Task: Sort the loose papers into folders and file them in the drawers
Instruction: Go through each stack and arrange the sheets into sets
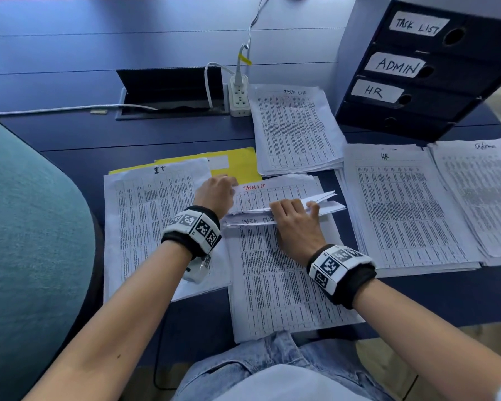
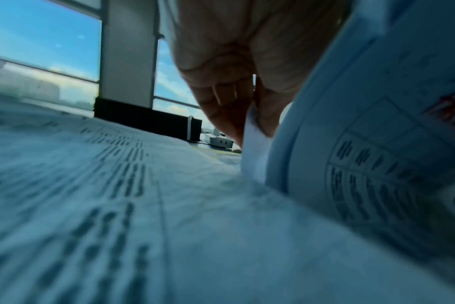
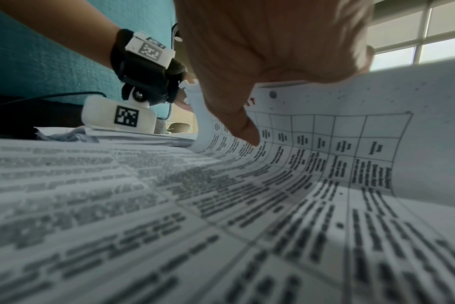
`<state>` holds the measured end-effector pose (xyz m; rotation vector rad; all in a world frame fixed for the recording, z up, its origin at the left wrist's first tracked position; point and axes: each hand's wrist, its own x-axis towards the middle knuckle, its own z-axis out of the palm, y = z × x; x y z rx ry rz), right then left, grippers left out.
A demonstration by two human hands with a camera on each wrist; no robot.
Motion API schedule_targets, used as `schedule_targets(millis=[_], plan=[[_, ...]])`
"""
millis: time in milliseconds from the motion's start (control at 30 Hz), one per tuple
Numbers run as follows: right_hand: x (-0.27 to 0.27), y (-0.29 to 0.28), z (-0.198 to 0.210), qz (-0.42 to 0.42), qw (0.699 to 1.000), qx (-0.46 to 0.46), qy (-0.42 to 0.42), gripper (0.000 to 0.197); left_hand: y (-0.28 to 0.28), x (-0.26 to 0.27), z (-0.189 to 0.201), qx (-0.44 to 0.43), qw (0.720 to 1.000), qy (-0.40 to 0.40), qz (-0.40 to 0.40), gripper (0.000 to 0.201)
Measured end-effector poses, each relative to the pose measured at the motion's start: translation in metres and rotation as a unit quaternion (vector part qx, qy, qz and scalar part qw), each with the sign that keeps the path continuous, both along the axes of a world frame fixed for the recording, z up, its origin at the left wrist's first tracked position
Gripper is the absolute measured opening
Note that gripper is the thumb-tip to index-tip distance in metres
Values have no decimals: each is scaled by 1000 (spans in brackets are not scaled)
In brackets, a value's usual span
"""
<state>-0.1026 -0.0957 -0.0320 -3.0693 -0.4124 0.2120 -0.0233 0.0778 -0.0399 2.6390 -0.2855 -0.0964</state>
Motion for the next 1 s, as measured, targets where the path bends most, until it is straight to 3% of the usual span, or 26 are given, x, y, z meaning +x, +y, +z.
schedule_targets(millis=[100,200,267,367,467,567,700,933,1000], plan=[[4,1,0,-26,999,41,-10,73,6,0,5,-85,996,28,1,11],[14,2,4,-46,998,50,-18,85,7,-2,15,-115,986,105,-59,15],[19,2,2,-40,996,29,-70,79,8,-1,17,-136,976,151,-81,29],[16,3,-7,-45,986,-5,-161,70,10,3,13,-175,972,146,-55,43],[8,4,-8,-16,992,-32,-123,61,9,6,9,-132,982,135,-22,27],[1,5,-3,4,1000,-27,1,52,5,9,4,-40,987,150,-37,31],[-2,4,-2,11,1000,-14,12,48,-3,13,-5,28,984,170,-41,30],[-1,4,-1,6,1000,-7,30,64,-13,15,-5,16,985,169,-39,16],[2,3,1,0,1000,4,29,71,-14,14,-1,-14,981,186,-54,24]])
